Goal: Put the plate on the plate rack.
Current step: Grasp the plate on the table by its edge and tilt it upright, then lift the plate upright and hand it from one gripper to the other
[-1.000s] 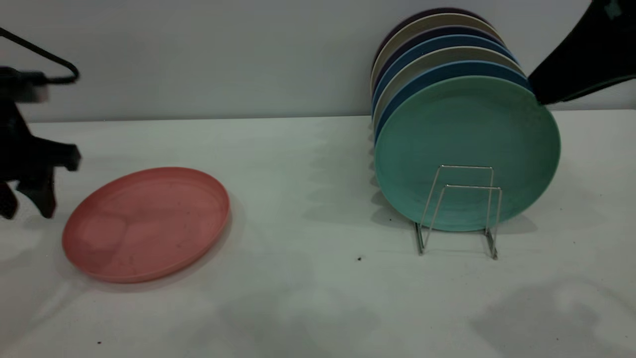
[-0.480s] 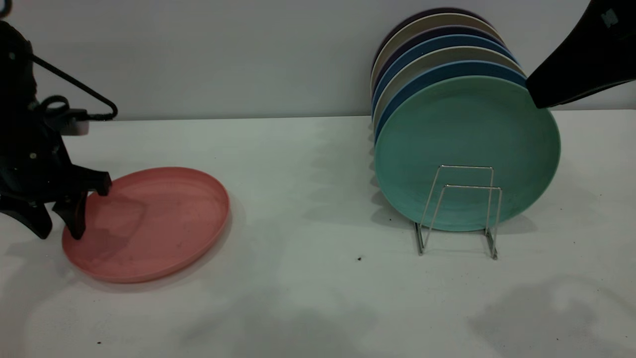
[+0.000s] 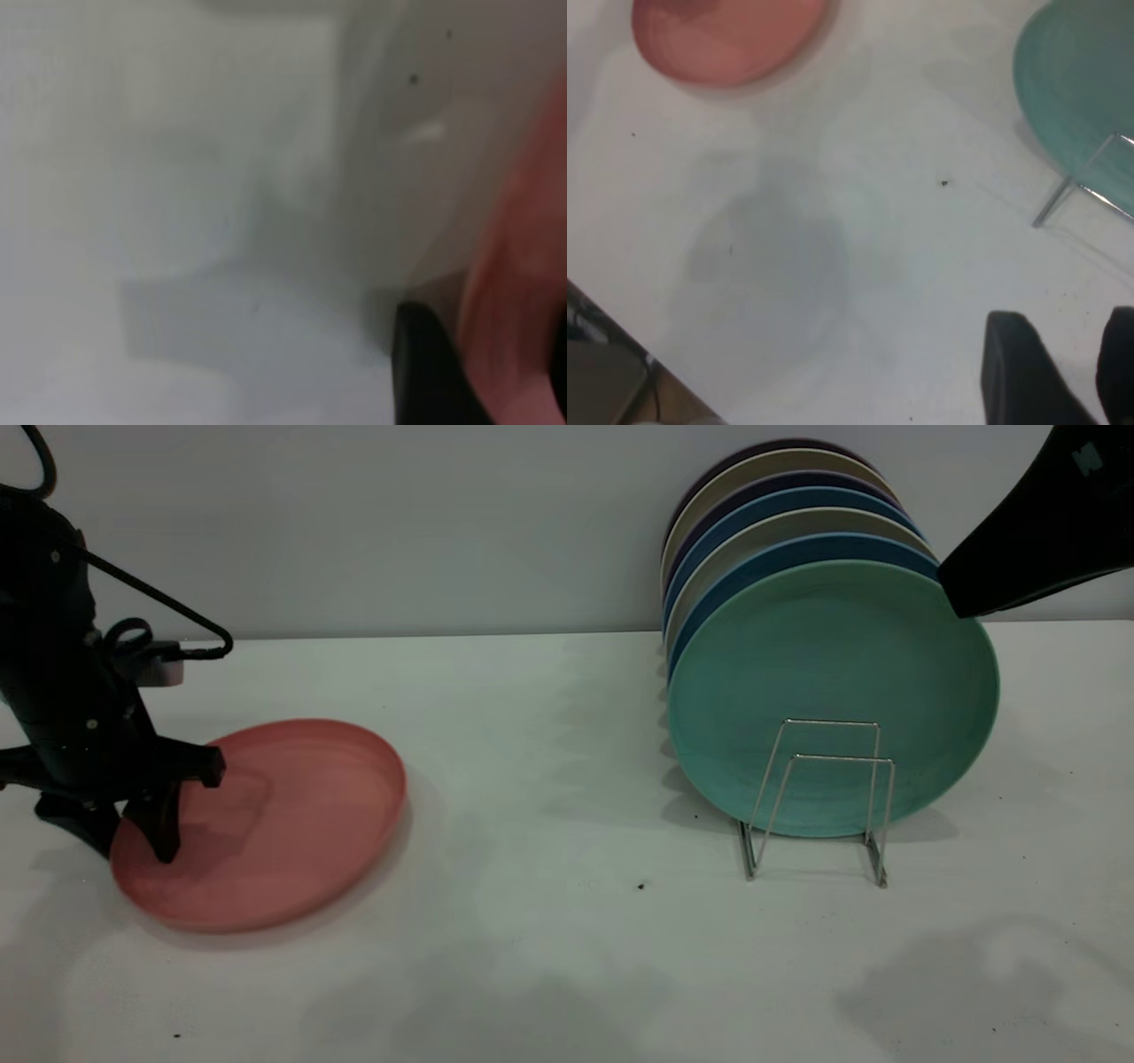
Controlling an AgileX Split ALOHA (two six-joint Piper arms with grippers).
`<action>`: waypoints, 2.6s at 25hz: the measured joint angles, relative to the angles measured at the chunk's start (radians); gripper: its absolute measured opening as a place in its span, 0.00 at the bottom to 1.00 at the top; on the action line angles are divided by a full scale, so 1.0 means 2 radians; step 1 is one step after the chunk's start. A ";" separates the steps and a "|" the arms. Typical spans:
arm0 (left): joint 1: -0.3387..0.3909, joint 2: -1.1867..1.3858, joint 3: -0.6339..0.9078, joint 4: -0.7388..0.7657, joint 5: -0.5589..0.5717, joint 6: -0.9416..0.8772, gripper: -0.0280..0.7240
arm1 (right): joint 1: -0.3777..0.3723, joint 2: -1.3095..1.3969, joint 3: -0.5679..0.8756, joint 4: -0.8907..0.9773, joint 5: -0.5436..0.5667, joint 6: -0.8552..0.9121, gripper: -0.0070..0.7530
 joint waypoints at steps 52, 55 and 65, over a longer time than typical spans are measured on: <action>-0.246 -0.307 0.119 -0.025 0.056 0.371 0.06 | 0.090 0.129 -0.006 0.124 0.005 -0.180 0.55; -0.261 -0.323 0.130 -0.038 0.053 0.372 0.06 | 0.090 0.155 -0.016 0.154 0.003 -0.200 0.55; -0.298 -0.339 0.151 -0.079 0.049 0.381 0.06 | 0.090 0.200 -0.021 0.207 -0.001 -0.246 0.55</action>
